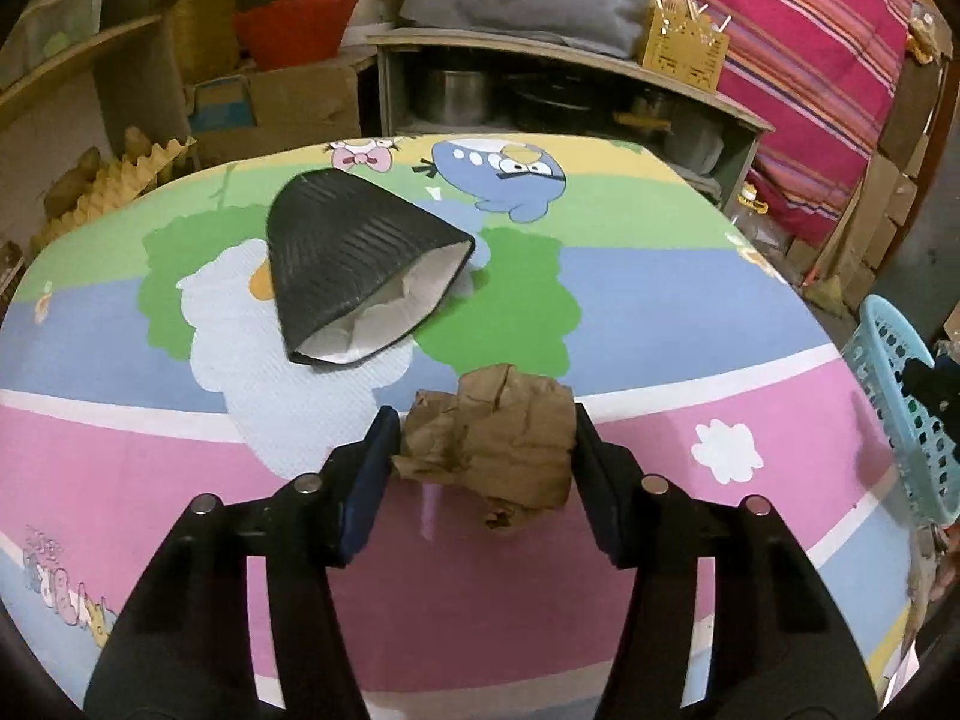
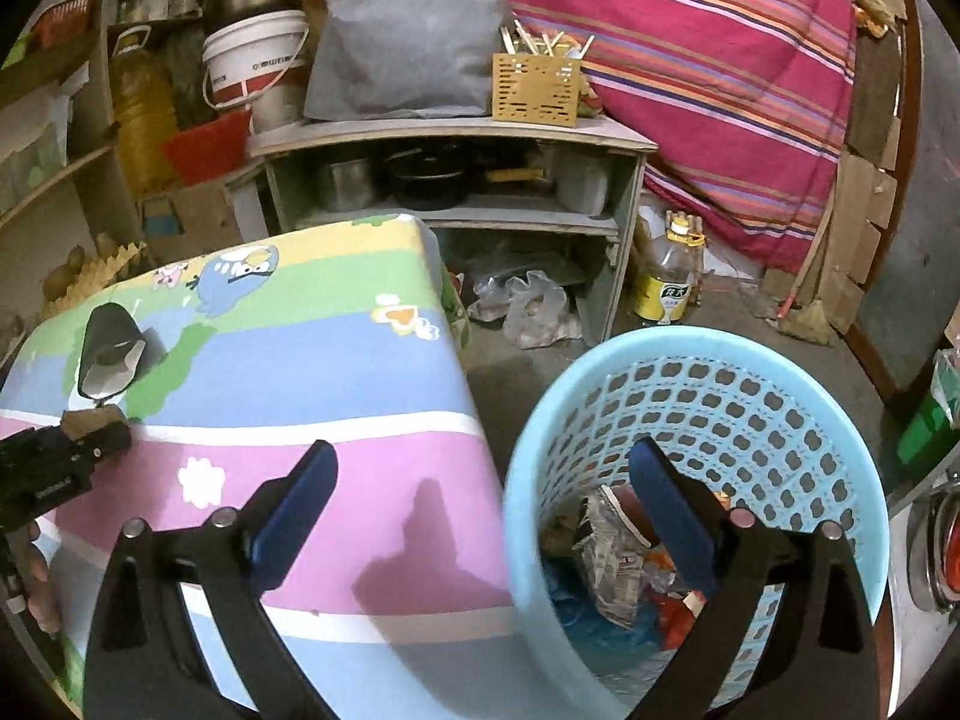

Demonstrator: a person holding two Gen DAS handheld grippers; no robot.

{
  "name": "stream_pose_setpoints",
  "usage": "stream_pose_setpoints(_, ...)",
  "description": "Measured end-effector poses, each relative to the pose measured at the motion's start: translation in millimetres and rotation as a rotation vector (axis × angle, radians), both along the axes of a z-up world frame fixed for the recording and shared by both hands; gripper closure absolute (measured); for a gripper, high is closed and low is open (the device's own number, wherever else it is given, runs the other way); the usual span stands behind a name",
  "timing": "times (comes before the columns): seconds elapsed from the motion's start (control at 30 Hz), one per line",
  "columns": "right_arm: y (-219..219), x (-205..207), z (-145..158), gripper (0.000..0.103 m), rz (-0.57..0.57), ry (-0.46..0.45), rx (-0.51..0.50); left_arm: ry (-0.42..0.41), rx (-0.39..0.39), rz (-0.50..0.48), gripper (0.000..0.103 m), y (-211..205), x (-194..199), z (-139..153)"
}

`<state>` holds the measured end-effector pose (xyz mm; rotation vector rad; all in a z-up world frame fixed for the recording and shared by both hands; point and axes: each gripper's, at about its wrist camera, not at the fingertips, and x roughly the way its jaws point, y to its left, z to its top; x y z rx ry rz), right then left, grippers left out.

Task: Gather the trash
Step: 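Grasp the crumpled brown paper with the left tool while the right tool approaches the black shoe cover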

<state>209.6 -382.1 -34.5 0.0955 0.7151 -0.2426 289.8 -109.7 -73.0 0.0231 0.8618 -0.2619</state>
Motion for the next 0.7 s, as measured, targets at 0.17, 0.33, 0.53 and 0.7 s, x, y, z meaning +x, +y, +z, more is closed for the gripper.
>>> stream_pose_setpoints(0.17, 25.5, 5.4, 9.9, 0.007, 0.026, -0.014, -0.018, -0.037, -0.036, 0.024, 0.048, 33.0, -12.4, 21.0)
stream_pose_setpoints(0.33, 68.0, 14.5, 20.4, 0.007, 0.091, -0.037, -0.011, -0.106, 0.003, 0.092, 0.048, 80.7, -23.0, 40.0)
stream_pose_setpoints(0.53, 137.1, 37.3, 23.9, 0.006, 0.199, -0.051, -0.026, -0.151, 0.014, 0.200, 0.048, 157.3, -30.1, 45.3)
stream_pose_setpoints(0.7, 196.0, 70.5, 16.4, 0.006, 0.310, -0.029, 0.025, -0.169, 0.032, 0.259, 0.048, 197.2, -30.4, 45.6)
